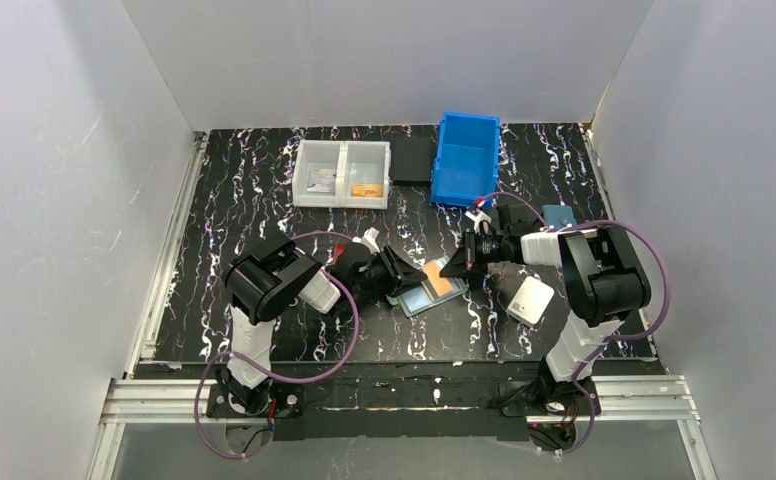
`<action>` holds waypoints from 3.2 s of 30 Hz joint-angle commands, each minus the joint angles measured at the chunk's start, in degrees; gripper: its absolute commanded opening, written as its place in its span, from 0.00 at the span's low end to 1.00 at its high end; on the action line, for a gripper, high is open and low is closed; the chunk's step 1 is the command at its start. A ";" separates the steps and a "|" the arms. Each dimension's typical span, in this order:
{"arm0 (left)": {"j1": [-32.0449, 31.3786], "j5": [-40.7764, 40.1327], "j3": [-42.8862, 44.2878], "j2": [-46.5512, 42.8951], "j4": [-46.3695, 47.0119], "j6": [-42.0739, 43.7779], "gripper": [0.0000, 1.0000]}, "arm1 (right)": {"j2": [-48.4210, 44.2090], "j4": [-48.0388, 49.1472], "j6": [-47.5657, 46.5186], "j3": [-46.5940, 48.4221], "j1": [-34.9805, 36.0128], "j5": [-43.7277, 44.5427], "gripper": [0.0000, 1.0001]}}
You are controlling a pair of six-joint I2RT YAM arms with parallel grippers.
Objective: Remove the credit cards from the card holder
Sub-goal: Remove the credit card from the card holder.
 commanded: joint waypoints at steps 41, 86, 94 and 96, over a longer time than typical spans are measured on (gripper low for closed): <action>0.00 -4.16 -5.05 -1.84 14.41 2.44 0.00 | 3.50 -2.75 -2.28 1.89 2.92 -3.00 0.21; 0.77 1.25 -5.81 -0.92 11.03 2.86 0.43 | 3.67 5.33 3.70 0.35 2.21 -13.92 0.01; 0.70 0.66 -6.00 -1.66 8.46 3.01 0.45 | 3.28 8.24 6.22 -0.22 1.88 -16.30 0.01; 0.67 0.57 -6.15 -1.75 8.03 2.95 0.46 | 3.18 8.80 6.59 -0.40 1.87 -16.48 0.01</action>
